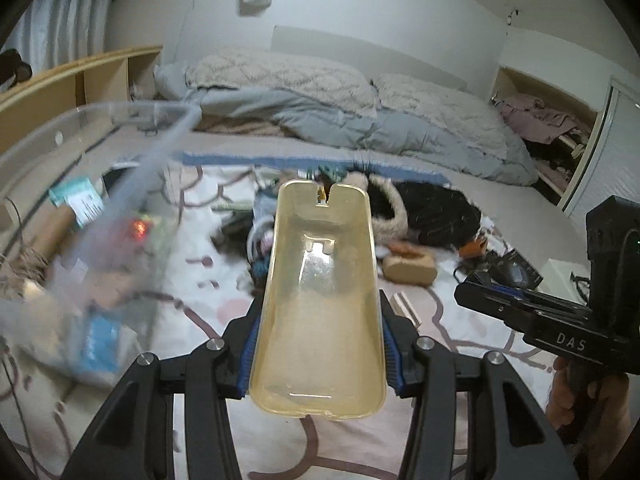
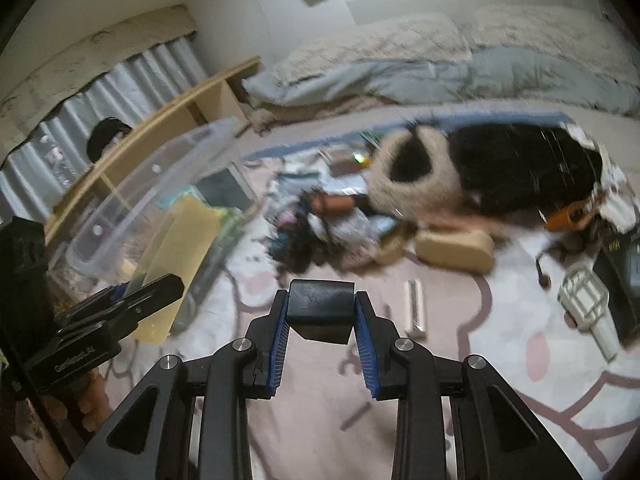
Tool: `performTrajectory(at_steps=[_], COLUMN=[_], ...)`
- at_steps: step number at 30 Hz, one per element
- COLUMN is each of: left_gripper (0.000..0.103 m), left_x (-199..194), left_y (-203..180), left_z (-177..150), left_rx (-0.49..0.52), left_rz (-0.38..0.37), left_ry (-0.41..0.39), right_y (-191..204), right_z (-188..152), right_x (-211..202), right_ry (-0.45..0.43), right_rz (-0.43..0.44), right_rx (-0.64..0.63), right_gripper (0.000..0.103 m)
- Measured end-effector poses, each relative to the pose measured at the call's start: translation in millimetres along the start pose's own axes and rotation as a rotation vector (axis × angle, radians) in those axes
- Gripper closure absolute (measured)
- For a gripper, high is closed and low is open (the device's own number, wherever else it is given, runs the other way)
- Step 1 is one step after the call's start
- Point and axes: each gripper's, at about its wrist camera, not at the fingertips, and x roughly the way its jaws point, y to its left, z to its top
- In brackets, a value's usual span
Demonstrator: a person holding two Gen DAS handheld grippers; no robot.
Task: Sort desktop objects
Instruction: 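Carry the yellow tray over the clear bin with the left gripper while the right carries the black piece, then open the left gripper to drop the yellow tray into the clear bin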
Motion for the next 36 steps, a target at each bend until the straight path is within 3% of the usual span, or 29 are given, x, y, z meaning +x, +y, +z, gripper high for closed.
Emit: performTrajectory(at_steps=[8,18,21,30,36], left_gripper=[0.054,0.054,0.054,0.054,0.052], left_x=[-48,-83,-74,-23,-6], left_y=[40,112,134,194,203], left_z=[49,95,103,101,99], left_rx=[-0.008,0.034,0.048,-0.012,-0.02], left_rz=[0.061,0.238,0.278,0.329,0.355], left_ry=[-0.076,-0.162,-0.128,0.086,0.101], right_y=[53,109,122,158,177], right_z=[37,61,63,69,74], right_x=[-20,-18,-15,-9,0], right_ry=[-0.069,-0.094,-0.086,-0.067,-0.05], right_rz=[0.08,0.171,0.194,0.259,0.271], right_rx=[-0.087,-0.158,-0.169,-0.203,-0.229], right_gripper=[0.071,0.071,0.071,0.071,0.071])
